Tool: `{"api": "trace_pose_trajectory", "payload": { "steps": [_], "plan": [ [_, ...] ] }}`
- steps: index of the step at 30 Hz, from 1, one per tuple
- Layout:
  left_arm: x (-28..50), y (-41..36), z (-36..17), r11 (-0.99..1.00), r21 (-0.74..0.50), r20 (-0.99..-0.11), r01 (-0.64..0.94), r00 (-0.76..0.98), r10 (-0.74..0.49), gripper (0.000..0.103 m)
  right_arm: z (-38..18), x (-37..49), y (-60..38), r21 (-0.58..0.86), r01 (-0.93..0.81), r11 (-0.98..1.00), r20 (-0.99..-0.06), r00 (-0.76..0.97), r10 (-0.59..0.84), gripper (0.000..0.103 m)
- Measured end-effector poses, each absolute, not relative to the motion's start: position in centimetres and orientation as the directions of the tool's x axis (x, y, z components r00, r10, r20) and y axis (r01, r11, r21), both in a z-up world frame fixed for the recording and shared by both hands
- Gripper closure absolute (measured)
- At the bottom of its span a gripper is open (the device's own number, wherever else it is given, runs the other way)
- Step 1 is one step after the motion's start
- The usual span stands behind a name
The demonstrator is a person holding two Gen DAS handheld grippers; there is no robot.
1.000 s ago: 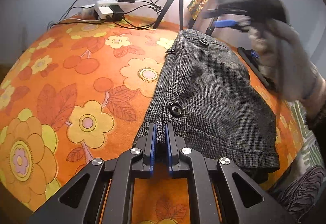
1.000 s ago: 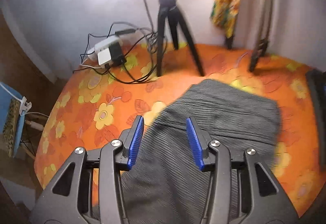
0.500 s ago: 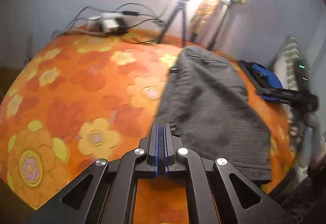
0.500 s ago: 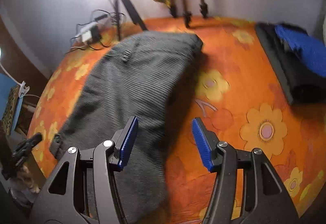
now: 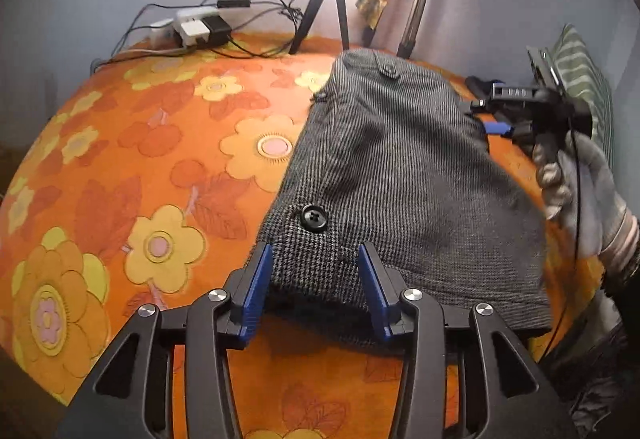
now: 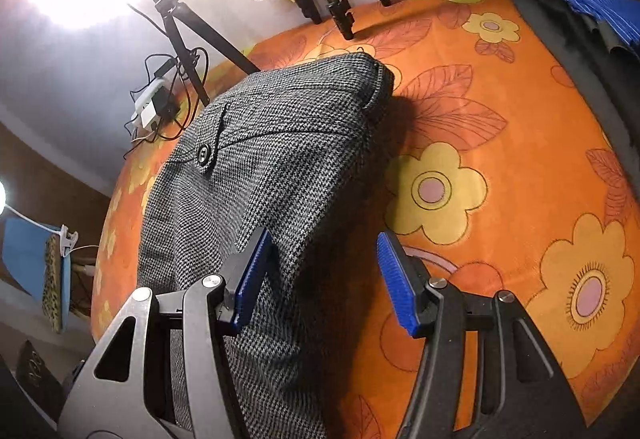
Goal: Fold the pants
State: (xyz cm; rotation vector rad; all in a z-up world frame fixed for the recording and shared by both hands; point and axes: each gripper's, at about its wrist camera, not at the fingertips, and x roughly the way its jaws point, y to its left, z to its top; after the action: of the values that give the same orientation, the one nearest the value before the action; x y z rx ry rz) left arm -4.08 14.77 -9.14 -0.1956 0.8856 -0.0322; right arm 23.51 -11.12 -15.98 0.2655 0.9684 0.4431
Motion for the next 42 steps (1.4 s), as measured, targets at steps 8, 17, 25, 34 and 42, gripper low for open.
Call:
{"api": "trace_pose_trajectory", "payload": {
  "steps": [8,17,25,34,42],
  "plan": [
    [-3.1,15.6,-10.2,0.979,-0.19,-0.775,-0.076,0.624,-0.101,0.083,-15.9,24.2,-10.0,0.38,-0.25,0.891,-0.744,0.489,0.455,0.045],
    [-3.7,16.6,-8.8,0.979,-0.184,-0.746,-0.086,0.661,-0.082,0.085,-13.7,20.3,-10.4,0.313,-0.302,0.9,-0.736,0.522,0.431,0.045],
    [-3.8,17.7,-9.9,0.971,-0.218,-0.767,-0.102,0.633,-0.106,0.085,-14.1,7.2,-11.2,0.273,-0.445,0.853,-0.786,0.407,0.464,0.045],
    [-4.3,17.5,-8.9,0.968,-0.229,-0.748,-0.102,0.655,-0.108,0.085,-19.5,0.6,-7.9,0.337,-0.489,0.804,-0.851,0.207,0.482,0.075],
    [-4.7,17.3,-8.8,0.978,-0.18,-0.754,-0.101,0.653,-0.071,0.085,-18.7,-1.5,-8.0,0.371,-0.523,0.768,-0.82,0.204,0.535,0.091]
  ]
}}
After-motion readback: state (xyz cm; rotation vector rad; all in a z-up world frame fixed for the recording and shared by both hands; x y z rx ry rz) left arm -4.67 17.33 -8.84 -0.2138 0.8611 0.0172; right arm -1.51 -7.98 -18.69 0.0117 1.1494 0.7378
